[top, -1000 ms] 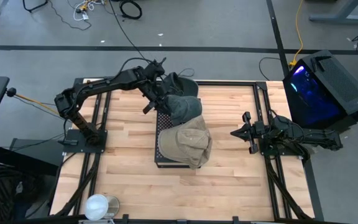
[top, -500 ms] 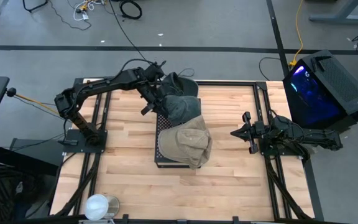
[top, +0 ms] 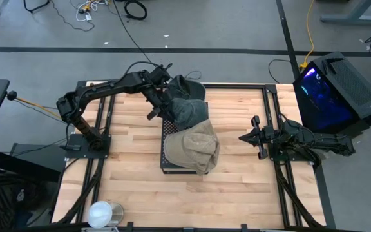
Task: Pick & Place hat
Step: Put the bottom gray cap on the shelf, then stack the gray cap on top of the other gray cap on the shelf
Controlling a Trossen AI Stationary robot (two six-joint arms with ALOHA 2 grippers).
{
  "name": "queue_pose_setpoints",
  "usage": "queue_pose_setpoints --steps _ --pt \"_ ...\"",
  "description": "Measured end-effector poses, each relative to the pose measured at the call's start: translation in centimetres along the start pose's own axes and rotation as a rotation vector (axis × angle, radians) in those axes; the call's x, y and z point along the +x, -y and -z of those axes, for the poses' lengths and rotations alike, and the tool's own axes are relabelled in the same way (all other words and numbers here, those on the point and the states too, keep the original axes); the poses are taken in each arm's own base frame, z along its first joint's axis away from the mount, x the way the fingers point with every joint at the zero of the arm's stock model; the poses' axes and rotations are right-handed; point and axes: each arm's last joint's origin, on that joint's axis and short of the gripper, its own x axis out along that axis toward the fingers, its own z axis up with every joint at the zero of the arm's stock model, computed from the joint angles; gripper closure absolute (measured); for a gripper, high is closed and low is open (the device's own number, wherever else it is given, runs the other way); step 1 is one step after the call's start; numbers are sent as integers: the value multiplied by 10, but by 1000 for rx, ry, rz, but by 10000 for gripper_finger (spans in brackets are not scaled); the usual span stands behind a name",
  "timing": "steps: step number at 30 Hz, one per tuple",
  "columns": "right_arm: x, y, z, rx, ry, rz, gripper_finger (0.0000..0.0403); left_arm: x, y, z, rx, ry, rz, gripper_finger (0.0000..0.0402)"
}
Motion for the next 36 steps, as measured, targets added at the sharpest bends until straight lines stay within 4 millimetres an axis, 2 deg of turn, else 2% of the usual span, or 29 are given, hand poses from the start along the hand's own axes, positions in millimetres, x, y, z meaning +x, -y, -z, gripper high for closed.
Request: queue_pose_setpoints --steps 11,16,24,30,36 --pt "0 0 0 0 -1 0 396 0 -1 0 -12 -8 -25 234" --pt "0 0 0 0 0 0 396 -1 -2 0 -27 -7 -35 204" --pt "0 0 0 0 0 0 396 -1 -2 -1 -22 -10 -51 193" --pt "0 0 0 0 0 1 396 -5 1 -9 0 7 -57 193" --pt "0 0 0 0 0 0 396 -13 12 -15 30 18 -110 193"
